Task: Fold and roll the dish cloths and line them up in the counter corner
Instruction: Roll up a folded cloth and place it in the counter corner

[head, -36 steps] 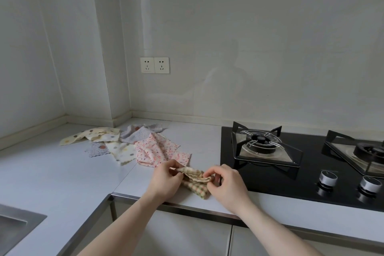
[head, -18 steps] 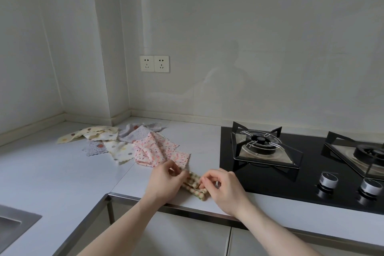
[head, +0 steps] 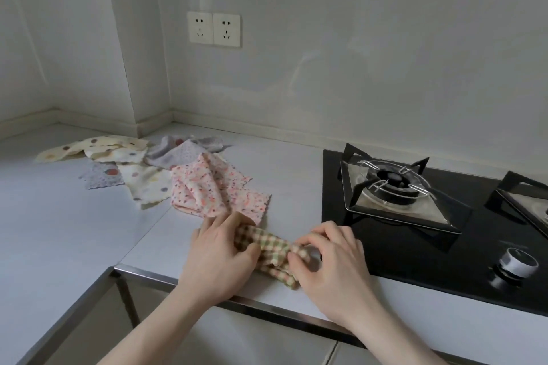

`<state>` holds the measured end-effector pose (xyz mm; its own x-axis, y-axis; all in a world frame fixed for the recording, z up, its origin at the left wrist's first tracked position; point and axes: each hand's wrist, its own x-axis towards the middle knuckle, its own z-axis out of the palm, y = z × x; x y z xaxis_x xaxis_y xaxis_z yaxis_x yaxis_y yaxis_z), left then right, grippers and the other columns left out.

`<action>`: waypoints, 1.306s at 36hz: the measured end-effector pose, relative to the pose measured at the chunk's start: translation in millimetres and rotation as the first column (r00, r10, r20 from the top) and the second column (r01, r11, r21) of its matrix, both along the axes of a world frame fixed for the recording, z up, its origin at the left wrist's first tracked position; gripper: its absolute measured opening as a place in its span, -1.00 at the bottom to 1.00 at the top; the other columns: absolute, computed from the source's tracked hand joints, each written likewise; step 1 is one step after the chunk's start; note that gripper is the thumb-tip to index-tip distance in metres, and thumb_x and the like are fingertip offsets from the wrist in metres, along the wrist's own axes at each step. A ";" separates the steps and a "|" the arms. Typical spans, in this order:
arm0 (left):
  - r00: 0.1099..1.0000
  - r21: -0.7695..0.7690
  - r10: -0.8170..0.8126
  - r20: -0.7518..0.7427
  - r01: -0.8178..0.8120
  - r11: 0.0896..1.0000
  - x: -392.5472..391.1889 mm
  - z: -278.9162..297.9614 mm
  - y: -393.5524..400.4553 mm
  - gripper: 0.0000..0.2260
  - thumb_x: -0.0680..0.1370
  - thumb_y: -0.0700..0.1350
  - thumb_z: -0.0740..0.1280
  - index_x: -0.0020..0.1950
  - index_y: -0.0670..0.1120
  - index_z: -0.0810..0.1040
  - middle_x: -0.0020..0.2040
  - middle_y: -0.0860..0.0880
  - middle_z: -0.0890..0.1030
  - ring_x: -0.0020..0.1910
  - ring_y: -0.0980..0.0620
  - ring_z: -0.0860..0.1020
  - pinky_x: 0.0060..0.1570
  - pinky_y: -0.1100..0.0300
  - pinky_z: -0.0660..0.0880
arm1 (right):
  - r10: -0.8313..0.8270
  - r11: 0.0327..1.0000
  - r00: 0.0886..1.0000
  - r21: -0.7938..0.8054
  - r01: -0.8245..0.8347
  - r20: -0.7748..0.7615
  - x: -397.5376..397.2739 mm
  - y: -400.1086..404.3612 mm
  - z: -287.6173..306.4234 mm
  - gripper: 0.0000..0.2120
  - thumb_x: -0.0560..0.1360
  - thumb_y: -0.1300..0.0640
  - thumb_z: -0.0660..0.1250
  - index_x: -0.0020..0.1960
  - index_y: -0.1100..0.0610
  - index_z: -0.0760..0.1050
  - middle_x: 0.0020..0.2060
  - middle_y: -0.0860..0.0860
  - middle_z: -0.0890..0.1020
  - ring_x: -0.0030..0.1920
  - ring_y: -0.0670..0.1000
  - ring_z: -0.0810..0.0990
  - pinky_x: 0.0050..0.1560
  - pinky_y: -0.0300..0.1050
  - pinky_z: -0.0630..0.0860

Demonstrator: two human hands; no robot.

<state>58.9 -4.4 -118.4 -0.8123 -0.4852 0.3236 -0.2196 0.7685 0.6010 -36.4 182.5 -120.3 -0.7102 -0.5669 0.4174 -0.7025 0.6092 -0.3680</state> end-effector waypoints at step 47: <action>0.796 0.740 -0.605 0.028 0.390 0.548 11.7 315.1 157.3 -0.92 0.58 -0.13 0.44 0.00 -0.12 0.62 -0.19 -0.02 0.68 -0.23 0.06 0.60 -0.23 0.19 0.53 | -0.127 0.887 0.507 -0.131 0.442 0.853 105.8 203.3 314.1 -0.89 0.60 0.02 0.34 0.11 -0.03 0.48 0.01 -0.04 0.70 0.00 -0.10 0.70 0.11 0.02 0.65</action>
